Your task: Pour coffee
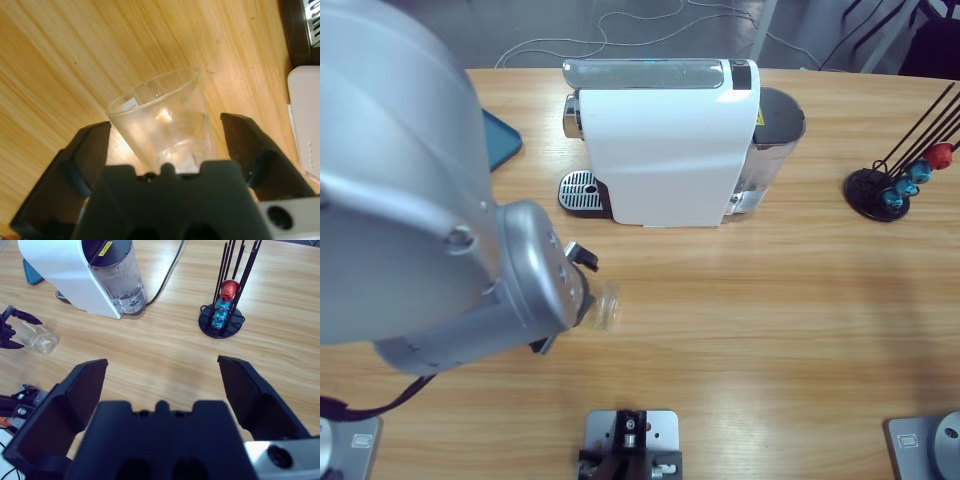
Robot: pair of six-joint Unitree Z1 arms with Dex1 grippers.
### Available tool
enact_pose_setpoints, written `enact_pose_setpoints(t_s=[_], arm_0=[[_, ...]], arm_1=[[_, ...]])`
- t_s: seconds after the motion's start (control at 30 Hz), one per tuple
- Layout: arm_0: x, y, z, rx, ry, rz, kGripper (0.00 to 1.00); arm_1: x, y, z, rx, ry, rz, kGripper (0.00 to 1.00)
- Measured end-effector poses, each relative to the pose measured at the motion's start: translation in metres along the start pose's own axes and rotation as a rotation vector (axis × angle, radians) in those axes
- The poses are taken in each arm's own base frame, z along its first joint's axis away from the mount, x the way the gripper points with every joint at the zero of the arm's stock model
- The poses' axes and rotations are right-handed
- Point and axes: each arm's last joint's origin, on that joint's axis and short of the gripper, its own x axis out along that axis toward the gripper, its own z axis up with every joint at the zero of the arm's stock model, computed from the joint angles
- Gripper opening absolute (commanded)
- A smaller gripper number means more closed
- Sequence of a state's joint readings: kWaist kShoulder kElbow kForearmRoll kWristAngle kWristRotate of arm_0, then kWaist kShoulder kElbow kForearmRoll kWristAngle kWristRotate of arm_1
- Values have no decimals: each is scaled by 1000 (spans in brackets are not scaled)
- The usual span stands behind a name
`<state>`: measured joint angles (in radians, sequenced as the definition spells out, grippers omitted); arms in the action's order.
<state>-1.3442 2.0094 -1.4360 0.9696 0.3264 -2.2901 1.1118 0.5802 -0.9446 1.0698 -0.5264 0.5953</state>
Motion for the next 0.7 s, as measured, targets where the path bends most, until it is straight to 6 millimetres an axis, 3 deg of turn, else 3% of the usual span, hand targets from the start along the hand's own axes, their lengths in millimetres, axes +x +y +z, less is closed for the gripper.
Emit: enact_pose_setpoints(t_s=[0.1,0.2,0.47,0.53,0.67,0.7], arm_0=[[1,0,0,-17,-1,1,902],[3,0,-2,-22,-4,4,987],[7,-1,-4,-38,-6,7,977],[9,-1,-5,-40,-5,5,881],[16,2,-5,-61,0,-1,524],[18,3,-5,-62,-3,0,517]], arm_1=[[0,0,0,0,0,0,1000],[0,0,0,0,0,0,1000],[0,0,0,0,0,0,1000],[0,0,0,0,0,0,1000],[0,0,0,0,0,0,1000],[0,0,0,0,0,0,1000]])
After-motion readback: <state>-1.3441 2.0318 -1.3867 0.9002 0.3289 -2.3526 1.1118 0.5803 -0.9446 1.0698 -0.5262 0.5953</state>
